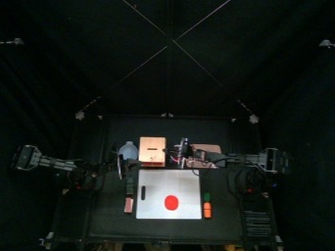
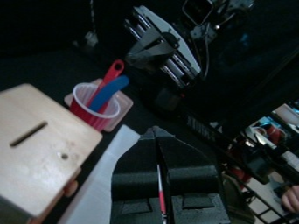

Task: Get the cutter from the drawer then cut the dough then place the extra dough in the bowl
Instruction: Open the drawer

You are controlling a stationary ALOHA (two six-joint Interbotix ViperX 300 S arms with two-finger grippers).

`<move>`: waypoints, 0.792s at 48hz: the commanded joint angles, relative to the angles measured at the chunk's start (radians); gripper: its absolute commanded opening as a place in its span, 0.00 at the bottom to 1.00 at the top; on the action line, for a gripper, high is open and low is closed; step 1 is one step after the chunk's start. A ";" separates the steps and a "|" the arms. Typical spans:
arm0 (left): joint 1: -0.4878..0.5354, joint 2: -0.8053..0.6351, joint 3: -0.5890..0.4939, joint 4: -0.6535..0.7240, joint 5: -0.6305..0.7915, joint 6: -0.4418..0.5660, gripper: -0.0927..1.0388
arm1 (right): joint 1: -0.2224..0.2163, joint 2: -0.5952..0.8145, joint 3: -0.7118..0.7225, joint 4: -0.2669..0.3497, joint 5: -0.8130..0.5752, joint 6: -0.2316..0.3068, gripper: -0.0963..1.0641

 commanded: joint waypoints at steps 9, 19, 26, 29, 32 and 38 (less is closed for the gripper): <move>-0.008 0.161 -0.054 -0.054 -0.017 -0.160 0.25 | 0.000 0.190 -0.186 0.000 -0.008 0.003 0.11; -0.008 0.264 -0.067 -0.106 -0.017 -0.357 0.31 | 0.002 0.247 -0.216 0.000 -0.006 0.000 0.11; -0.009 0.305 -0.077 -0.104 -0.014 -0.512 0.48 | 0.000 0.273 -0.221 -0.002 0.017 -0.011 0.11; -0.009 0.319 -0.083 -0.103 -0.014 -0.563 0.56 | 0.002 0.275 -0.221 -0.002 0.038 -0.012 0.11; -0.008 0.333 -0.087 -0.104 -0.014 -0.620 0.63 | 0.002 0.278 -0.221 -0.002 0.060 -0.012 0.11; -0.008 0.376 -0.101 -0.106 -0.014 -0.698 0.72 | 0.003 0.282 -0.221 -0.002 0.091 -0.012 0.11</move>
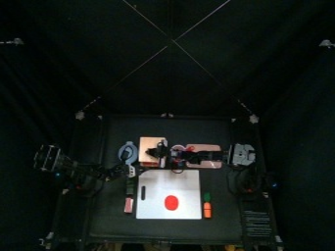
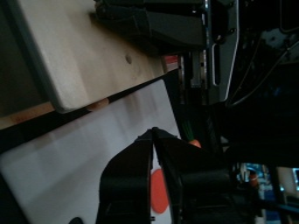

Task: Get the cutter from the drawer then cut the dough then place the extra dough in the bowl
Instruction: Open the drawer

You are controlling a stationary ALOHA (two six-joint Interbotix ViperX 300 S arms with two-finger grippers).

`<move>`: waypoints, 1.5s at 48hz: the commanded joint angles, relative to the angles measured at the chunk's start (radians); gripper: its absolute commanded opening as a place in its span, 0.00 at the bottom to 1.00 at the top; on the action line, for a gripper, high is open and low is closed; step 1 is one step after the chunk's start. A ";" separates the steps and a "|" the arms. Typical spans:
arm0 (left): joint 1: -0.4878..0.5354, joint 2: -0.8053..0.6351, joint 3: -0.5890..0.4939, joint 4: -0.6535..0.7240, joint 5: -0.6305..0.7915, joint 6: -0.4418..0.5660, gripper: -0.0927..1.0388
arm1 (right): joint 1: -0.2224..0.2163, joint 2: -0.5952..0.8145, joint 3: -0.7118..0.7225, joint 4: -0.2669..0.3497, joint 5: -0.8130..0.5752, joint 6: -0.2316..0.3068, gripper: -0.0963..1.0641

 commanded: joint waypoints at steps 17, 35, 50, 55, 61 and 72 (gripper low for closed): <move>0.018 0.152 -0.104 -0.011 -0.025 -0.094 0.74 | 0.015 -0.015 -0.015 0.002 0.040 -0.003 0.11; 0.015 0.172 -0.100 -0.100 -0.031 -0.095 0.77 | 0.034 -0.015 -0.025 0.002 0.040 -0.003 0.11; 0.028 0.204 -0.114 -0.161 -0.037 -0.092 0.77 | 0.040 -0.015 -0.029 0.002 0.040 -0.003 0.11; 0.043 0.212 -0.121 -0.161 -0.037 -0.089 0.76 | 0.041 -0.015 -0.031 0.002 0.040 -0.002 0.11; 0.063 0.222 -0.127 -0.161 -0.040 -0.087 0.76 | 0.044 -0.015 -0.032 0.002 0.041 0.000 0.11; 0.086 0.253 -0.143 -0.161 -0.043 -0.087 0.76 | 0.052 -0.011 -0.032 0.006 0.040 0.000 0.11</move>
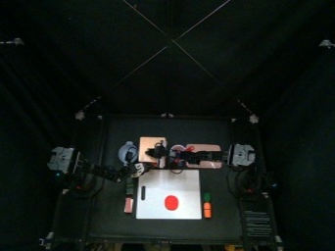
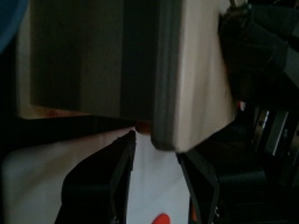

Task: Get the cutter from the drawer then cut the dough then place the extra dough in the bowl
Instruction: Open the drawer

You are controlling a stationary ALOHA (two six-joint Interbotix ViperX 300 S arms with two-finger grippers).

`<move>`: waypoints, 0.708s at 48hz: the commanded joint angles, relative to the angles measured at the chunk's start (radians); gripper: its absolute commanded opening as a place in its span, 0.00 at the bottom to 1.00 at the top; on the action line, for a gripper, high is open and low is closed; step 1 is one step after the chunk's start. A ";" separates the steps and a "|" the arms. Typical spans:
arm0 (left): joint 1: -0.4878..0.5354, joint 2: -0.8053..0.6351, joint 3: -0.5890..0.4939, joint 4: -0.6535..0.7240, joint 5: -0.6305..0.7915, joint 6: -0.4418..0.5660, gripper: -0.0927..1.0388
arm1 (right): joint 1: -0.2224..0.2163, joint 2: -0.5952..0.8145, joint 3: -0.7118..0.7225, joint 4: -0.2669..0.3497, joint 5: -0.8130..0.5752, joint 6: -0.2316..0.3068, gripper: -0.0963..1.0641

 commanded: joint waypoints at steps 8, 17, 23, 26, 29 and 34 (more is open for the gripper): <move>0.015 0.026 -0.041 0.000 -0.011 0.003 0.76 | 0.012 -0.014 -0.014 0.003 0.000 0.002 0.11; 0.015 0.028 -0.034 0.000 -0.014 0.008 0.72 | 0.014 -0.014 -0.015 0.005 0.000 0.002 0.11; 0.014 0.028 -0.032 0.000 -0.014 0.012 0.65 | 0.015 -0.014 -0.015 0.005 0.000 0.002 0.11; 0.012 0.028 -0.032 0.000 -0.008 0.011 0.62 | 0.015 -0.014 -0.015 0.005 0.000 0.002 0.11; 0.009 0.028 -0.031 0.000 -0.002 0.012 0.60 | 0.017 -0.014 -0.015 0.006 0.000 0.003 0.11; 0.008 0.026 -0.031 0.000 0.031 0.011 0.58 | 0.017 -0.014 -0.015 0.011 0.000 0.003 0.11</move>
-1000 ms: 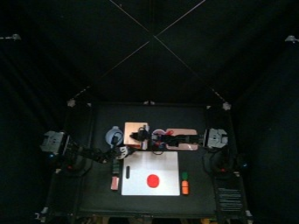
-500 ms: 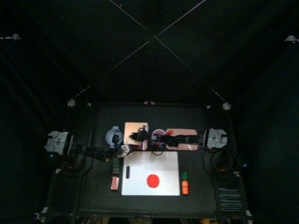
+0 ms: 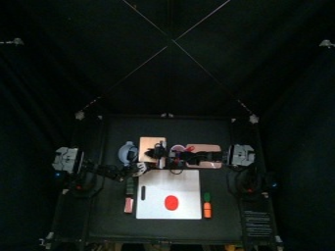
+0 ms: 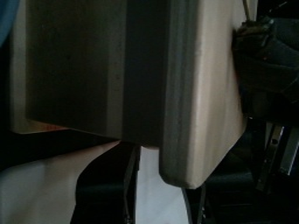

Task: Get the cutter from the drawer then cut the dough then place the extra dough in the bowl
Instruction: Open the drawer

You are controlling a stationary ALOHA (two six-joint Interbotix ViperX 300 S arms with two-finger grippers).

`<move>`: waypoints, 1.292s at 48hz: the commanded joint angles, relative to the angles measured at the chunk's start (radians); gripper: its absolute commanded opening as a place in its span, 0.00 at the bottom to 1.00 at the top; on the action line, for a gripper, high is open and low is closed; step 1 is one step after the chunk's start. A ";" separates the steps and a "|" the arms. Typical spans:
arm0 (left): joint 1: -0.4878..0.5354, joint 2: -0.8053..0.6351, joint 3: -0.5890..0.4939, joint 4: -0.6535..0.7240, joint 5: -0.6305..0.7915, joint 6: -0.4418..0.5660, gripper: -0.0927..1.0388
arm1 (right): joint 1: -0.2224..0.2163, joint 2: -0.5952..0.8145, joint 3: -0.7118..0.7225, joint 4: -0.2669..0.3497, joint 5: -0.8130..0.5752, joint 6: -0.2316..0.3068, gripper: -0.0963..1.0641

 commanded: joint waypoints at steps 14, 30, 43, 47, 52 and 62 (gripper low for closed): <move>-0.052 -0.018 -0.014 -0.002 0.086 -0.002 0.57 | 0.009 -0.012 -0.012 0.009 0.003 0.000 0.11; -0.112 -0.031 -0.011 -0.017 0.120 -0.005 0.57 | 0.006 -0.012 -0.014 0.009 0.005 0.002 0.11; -0.149 -0.035 -0.008 -0.028 0.141 -0.003 0.57 | 0.005 -0.012 -0.014 0.011 0.005 0.002 0.11; -0.161 -0.040 -0.008 -0.028 0.155 -0.003 0.57 | 0.005 -0.012 -0.012 0.009 0.005 0.002 0.11; -0.178 -0.048 -0.006 -0.029 0.175 -0.003 0.57 | 0.005 -0.012 -0.012 0.011 0.005 0.002 0.11; -0.206 -0.048 -0.015 -0.029 0.210 -0.006 0.57 | 0.005 -0.012 -0.012 0.011 0.006 0.002 0.11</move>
